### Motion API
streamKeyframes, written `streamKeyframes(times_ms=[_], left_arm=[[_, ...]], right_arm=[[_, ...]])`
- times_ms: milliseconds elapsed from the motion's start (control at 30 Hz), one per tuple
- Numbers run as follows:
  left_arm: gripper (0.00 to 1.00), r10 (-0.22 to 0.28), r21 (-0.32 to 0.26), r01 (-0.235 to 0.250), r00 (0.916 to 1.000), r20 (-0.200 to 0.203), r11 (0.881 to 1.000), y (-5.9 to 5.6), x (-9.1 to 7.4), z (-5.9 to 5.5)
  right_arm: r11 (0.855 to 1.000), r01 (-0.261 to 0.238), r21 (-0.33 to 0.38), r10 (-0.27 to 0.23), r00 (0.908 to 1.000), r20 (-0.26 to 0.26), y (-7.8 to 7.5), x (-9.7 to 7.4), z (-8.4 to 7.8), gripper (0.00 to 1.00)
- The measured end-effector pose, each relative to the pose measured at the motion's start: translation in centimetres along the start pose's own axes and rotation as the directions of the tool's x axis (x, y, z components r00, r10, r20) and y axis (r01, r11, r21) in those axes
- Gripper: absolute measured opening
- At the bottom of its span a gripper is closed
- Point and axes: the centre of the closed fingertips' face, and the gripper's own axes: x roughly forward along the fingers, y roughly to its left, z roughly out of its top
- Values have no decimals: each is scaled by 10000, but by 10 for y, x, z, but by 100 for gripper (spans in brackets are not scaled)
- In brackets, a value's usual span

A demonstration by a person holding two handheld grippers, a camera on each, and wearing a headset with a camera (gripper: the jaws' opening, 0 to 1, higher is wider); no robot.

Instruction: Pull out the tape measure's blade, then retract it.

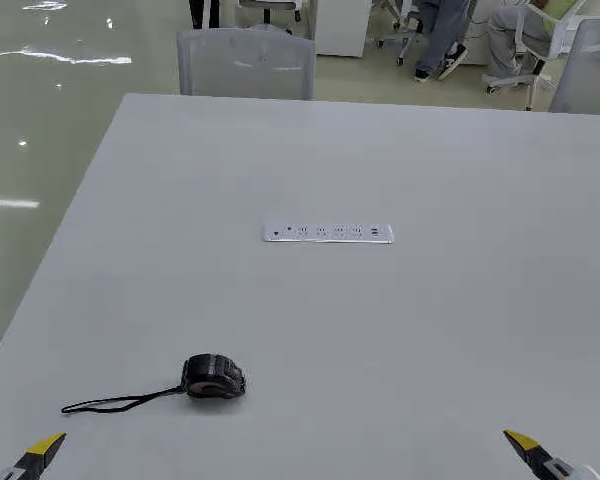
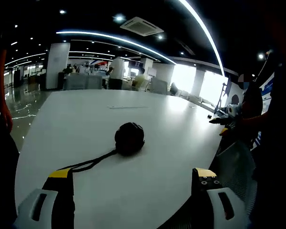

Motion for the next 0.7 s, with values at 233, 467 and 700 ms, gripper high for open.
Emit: streamKeyframes(times_ms=[233,467,700], left_arm=[[100,45,88,-45,10000,-7,10000,2,0,1],[100,32,132,-32,10000,53,9999,5,1,8],[100,24,114,-25,10000,64,9999,7,2,10]], right_arm=[[9998,-56,-216,53,9999,-153,2,2,-8,100],[9996,-94,-283,93,9999,-46,5,3,-2,100],[9994,-73,-331,71,10000,-34,5,5,0,100]])
